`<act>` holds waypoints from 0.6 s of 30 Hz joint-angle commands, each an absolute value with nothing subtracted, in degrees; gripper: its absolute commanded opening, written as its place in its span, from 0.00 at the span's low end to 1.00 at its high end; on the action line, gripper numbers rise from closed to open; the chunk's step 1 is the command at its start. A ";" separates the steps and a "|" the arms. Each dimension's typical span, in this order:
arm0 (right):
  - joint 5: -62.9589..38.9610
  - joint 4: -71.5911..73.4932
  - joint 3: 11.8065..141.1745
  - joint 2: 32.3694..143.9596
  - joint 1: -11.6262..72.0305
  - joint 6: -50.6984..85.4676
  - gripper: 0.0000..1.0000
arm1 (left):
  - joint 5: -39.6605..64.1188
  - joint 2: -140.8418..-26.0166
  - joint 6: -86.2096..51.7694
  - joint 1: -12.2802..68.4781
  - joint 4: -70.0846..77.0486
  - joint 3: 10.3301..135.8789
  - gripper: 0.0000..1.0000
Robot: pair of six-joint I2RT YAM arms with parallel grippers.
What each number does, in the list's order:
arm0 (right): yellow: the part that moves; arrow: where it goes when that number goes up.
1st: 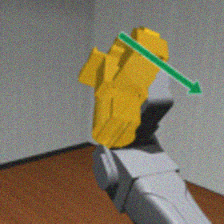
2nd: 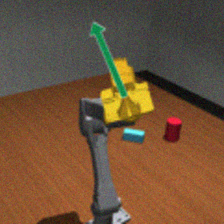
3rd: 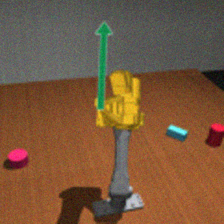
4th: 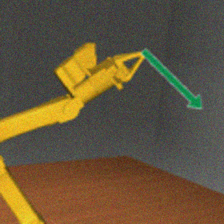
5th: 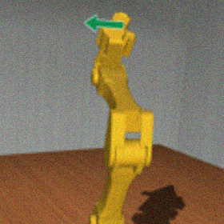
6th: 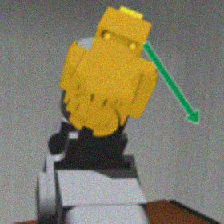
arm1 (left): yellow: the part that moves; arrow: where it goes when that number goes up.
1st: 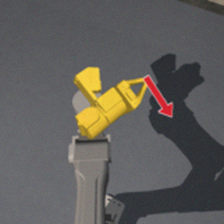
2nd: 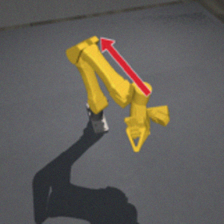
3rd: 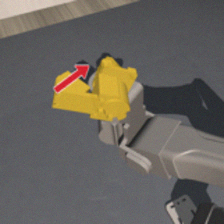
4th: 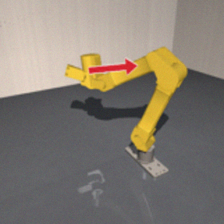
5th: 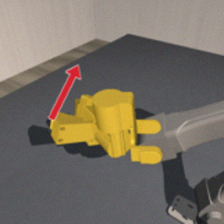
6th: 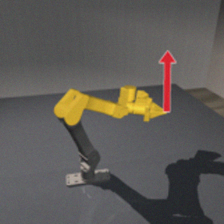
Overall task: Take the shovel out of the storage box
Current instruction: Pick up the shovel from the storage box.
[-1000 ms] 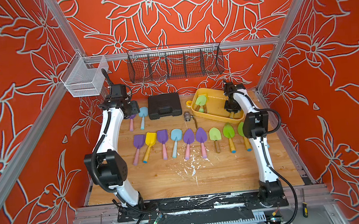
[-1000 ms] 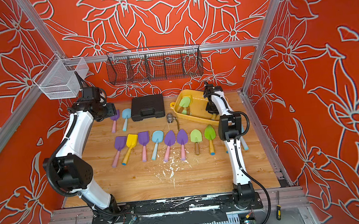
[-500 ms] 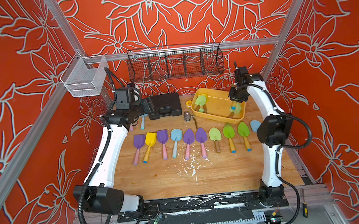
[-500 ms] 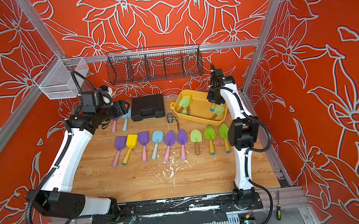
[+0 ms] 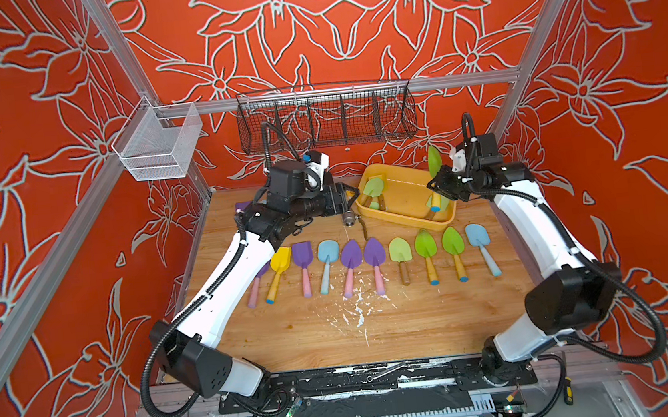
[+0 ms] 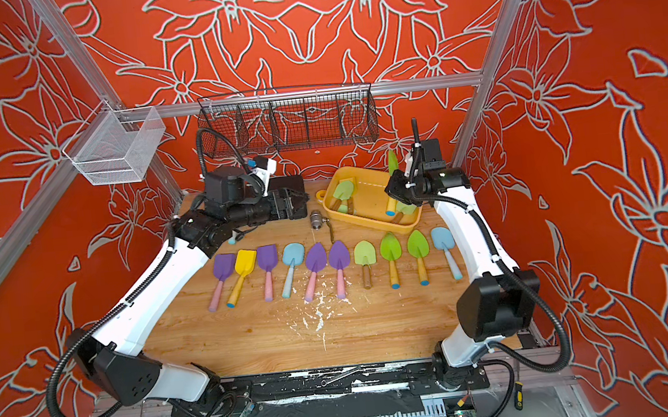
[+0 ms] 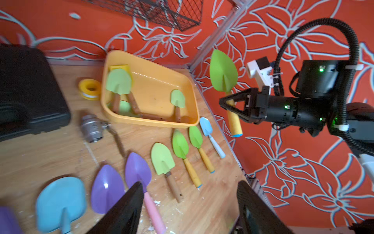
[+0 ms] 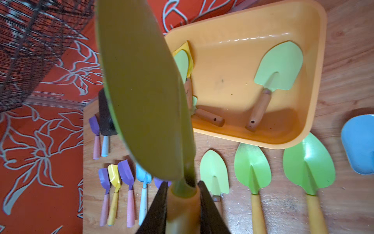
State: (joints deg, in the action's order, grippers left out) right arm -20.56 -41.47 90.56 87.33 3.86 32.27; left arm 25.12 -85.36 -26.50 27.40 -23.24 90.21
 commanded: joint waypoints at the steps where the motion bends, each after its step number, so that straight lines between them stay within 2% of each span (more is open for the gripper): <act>1: -25.62 -30.98 85.79 81.49 4.12 33.25 0.00 | 31.36 -87.21 -29.23 29.58 -17.40 91.33 0.74; 5: -30.43 -23.56 80.29 77.51 4.38 33.58 0.00 | 35.01 -89.73 -29.53 31.93 -15.51 92.82 0.74; 18: -35.86 3.46 68.63 70.66 8.83 36.27 0.00 | 45.49 -95.07 -34.71 35.99 -3.66 93.23 0.74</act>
